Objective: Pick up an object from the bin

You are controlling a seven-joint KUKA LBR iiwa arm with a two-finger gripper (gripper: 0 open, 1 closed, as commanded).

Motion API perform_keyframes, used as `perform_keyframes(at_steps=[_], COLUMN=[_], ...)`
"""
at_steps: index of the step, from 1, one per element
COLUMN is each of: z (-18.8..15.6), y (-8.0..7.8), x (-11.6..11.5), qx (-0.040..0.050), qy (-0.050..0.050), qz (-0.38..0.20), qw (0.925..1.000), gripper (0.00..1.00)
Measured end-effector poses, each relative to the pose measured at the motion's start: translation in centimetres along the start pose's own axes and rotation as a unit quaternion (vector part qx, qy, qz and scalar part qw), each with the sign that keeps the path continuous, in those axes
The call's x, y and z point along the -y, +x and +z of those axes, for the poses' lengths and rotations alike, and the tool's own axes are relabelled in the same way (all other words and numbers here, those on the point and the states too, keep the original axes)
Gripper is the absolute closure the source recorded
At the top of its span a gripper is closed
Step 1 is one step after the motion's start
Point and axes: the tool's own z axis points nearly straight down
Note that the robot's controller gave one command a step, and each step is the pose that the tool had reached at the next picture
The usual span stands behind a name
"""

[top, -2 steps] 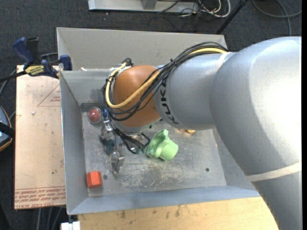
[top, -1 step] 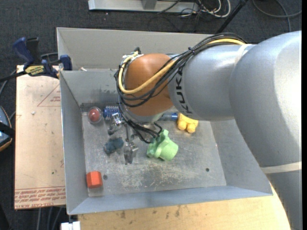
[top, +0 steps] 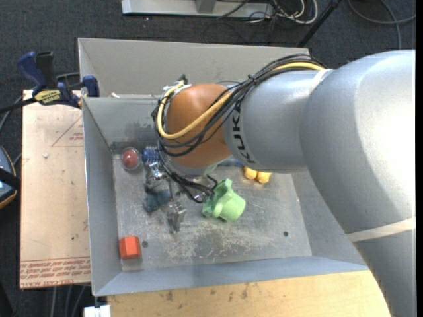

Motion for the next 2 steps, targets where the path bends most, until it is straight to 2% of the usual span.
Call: perform_keyframes(at_steps=[1,2], z=[-0.23,-0.45], y=[-0.18,-0.27], x=[-0.02,-0.04], qx=[-0.0006,-0.0007], qy=[0.000,-0.001], qz=[0.002,0.002], qw=[1.0000,1.0000], gripper=[0.00,1.00])
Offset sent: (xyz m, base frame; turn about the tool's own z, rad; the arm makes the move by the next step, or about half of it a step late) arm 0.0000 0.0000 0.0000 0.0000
